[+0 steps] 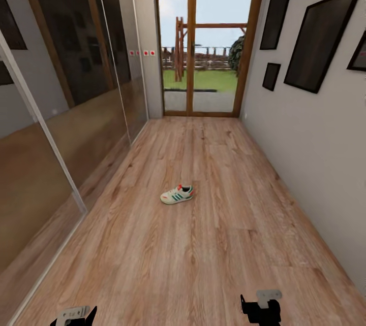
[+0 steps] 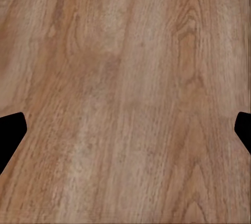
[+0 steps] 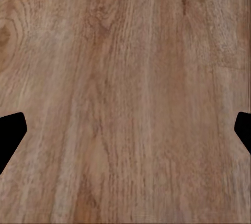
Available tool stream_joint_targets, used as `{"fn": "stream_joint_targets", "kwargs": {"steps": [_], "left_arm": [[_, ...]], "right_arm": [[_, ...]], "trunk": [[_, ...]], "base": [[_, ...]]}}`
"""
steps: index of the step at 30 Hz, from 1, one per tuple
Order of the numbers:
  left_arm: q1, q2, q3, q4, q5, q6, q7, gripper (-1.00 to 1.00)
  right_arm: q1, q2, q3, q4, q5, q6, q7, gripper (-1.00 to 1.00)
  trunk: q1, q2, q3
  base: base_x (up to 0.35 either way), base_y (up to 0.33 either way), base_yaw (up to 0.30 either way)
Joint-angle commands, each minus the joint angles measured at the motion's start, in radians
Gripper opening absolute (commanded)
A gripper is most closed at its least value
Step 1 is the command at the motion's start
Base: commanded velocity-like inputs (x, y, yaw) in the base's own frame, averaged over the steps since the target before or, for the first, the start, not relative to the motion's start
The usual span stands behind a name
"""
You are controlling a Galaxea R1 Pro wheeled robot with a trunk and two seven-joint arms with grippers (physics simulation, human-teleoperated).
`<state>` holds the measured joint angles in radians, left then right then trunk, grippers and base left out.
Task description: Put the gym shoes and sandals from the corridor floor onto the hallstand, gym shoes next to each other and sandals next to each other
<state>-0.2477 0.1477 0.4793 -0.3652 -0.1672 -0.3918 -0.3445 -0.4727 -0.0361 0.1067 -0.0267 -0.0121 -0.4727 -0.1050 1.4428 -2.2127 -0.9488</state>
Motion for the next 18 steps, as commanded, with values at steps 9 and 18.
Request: {"fn": "stream_joint_targets", "kwargs": {"steps": [9,18], "left_arm": [[-0.001,0.000,0.010,-0.001,-0.009,-0.005,-0.005,1.00],[-0.001,0.000,0.010,-0.001,-0.007,-0.006,-0.005,1.00]], "right_arm": [[0.000,-0.001,0.008,0.001,0.000,-0.001,-0.006,1.00],[0.000,0.002,0.008,-0.002,-0.004,-0.001,-0.007,1.00]], "trunk": [[0.000,0.000,-0.001],[0.000,0.000,-0.001]], "base": [[0.095,-0.263,0.001],[0.088,-0.266,0.000]]}}
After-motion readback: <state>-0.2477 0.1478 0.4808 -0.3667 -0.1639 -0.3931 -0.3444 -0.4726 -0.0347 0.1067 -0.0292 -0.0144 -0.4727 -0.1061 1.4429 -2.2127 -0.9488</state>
